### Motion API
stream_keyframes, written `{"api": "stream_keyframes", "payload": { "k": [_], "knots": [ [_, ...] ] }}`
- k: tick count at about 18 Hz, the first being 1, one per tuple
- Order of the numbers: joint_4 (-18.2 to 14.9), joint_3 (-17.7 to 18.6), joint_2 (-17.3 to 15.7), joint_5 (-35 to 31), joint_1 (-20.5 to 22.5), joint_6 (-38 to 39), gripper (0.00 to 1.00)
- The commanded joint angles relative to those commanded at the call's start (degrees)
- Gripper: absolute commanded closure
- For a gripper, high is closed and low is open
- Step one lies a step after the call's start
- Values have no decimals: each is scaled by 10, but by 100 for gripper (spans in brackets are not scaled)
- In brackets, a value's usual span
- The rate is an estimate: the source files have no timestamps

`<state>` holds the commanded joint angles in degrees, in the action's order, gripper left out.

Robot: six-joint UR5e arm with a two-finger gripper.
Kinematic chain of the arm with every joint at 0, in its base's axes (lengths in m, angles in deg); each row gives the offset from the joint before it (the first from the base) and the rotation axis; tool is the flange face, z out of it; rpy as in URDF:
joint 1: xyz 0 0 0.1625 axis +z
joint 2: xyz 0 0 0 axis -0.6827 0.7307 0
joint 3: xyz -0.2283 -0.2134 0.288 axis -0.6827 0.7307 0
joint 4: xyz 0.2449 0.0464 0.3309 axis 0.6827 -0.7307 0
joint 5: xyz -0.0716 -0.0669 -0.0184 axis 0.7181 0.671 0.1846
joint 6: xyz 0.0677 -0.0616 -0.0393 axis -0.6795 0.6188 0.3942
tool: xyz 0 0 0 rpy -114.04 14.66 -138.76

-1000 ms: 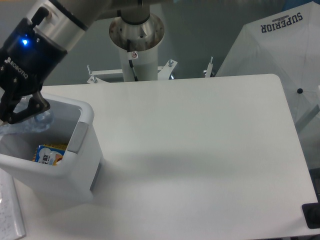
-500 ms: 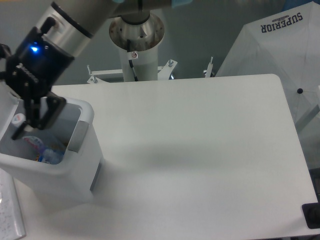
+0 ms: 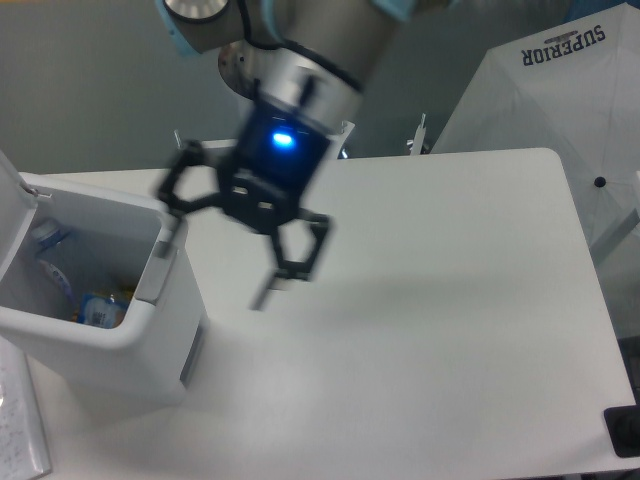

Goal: Place the trash in the trash can

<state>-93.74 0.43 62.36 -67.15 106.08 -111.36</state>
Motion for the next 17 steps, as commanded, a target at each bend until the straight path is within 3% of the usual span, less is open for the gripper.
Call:
{"api": "stream_keyframes", "payload": {
  "k": [2, 7, 13, 15, 17],
  "knots": [
    [0, 1, 25, -16, 22, -19, 0],
    [-12, 31, 29, -140, 35, -98, 0],
    [-84, 90, 21, -301, 30, -357, 0],
    [-119, 84, 22, -344, 28, -392, 0],
    [-130, 83, 22, -358, 27, -397, 0]
  ]
}}
